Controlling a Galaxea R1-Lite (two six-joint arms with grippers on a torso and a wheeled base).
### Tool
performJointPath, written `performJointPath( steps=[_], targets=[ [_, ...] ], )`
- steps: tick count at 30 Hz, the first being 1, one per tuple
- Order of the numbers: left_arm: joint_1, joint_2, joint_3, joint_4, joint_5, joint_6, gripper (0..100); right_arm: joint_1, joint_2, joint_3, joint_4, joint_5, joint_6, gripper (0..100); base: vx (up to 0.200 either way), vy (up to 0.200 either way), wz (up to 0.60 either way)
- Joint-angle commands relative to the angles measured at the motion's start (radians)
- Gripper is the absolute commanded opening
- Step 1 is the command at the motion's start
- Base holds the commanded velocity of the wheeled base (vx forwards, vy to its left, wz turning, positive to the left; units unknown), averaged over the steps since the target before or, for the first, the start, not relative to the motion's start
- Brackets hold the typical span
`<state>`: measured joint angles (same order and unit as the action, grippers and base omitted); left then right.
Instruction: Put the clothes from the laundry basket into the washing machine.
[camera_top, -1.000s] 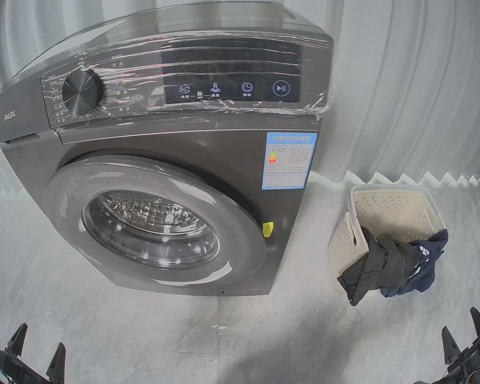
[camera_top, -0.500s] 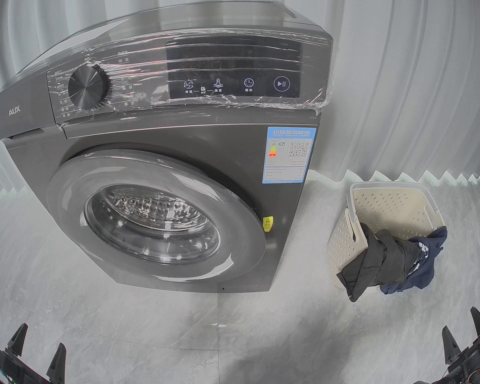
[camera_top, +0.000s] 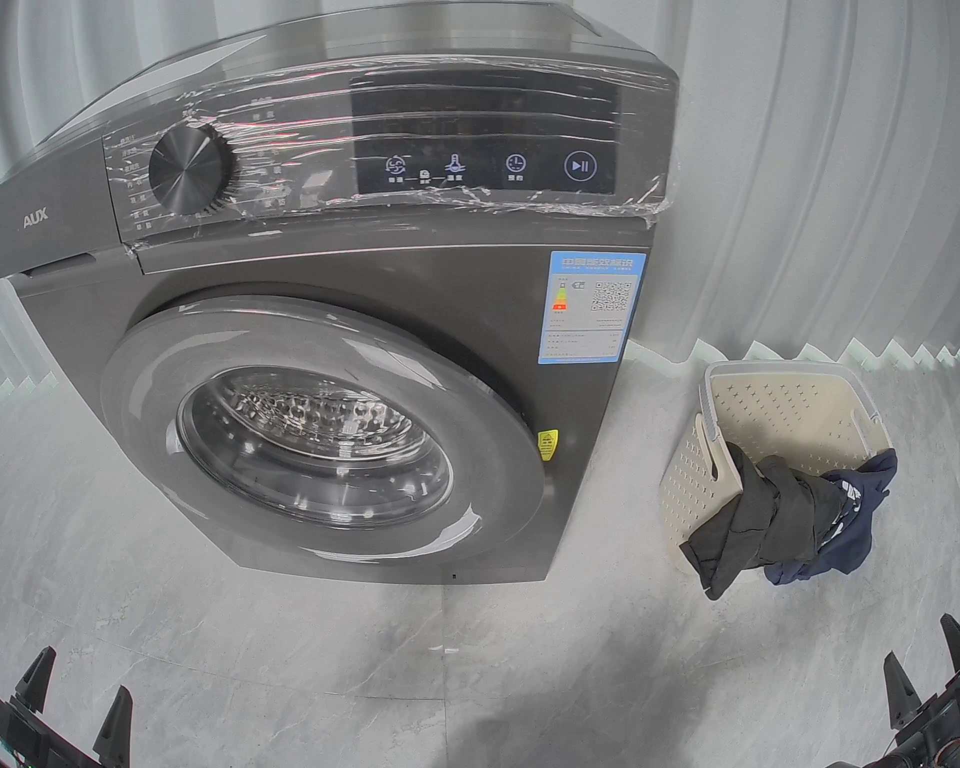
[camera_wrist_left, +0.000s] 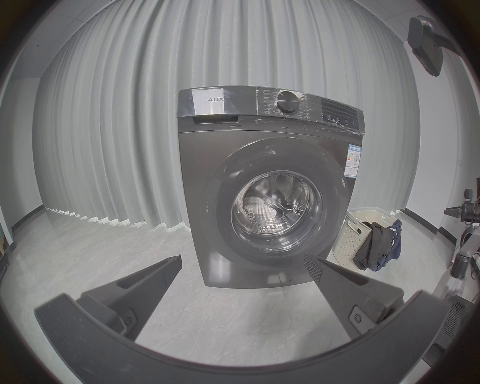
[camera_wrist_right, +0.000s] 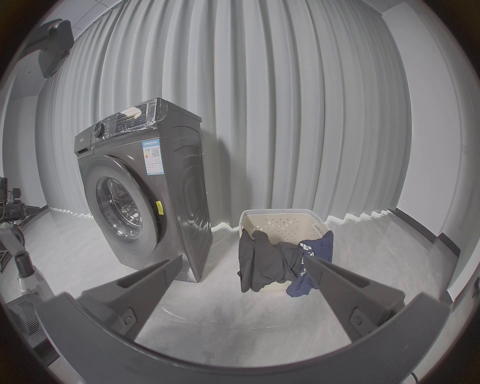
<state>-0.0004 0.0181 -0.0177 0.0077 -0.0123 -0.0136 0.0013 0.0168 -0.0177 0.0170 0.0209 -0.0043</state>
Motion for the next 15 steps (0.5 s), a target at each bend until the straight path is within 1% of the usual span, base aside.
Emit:
performJointPath(
  steps=[1,4,15],
  targets=[
    [-0.001,-0.018,0.016,0.0,0.0,0.001,100,0.0,-0.014,0.01,0.0,0.001,0.0,100,0.0,0.2,0.0],
    [0.0,-0.018,0.016,0.0,0.0,0.001,100,0.0,-0.014,0.01,0.0,0.001,0.0,100,0.0,0.2,0.0],
    [0.0,-0.018,0.016,0.0,0.003,0.003,100,0.0,-0.014,0.01,0.0,0.001,0.0,100,0.0,0.0,0.0]
  ],
)
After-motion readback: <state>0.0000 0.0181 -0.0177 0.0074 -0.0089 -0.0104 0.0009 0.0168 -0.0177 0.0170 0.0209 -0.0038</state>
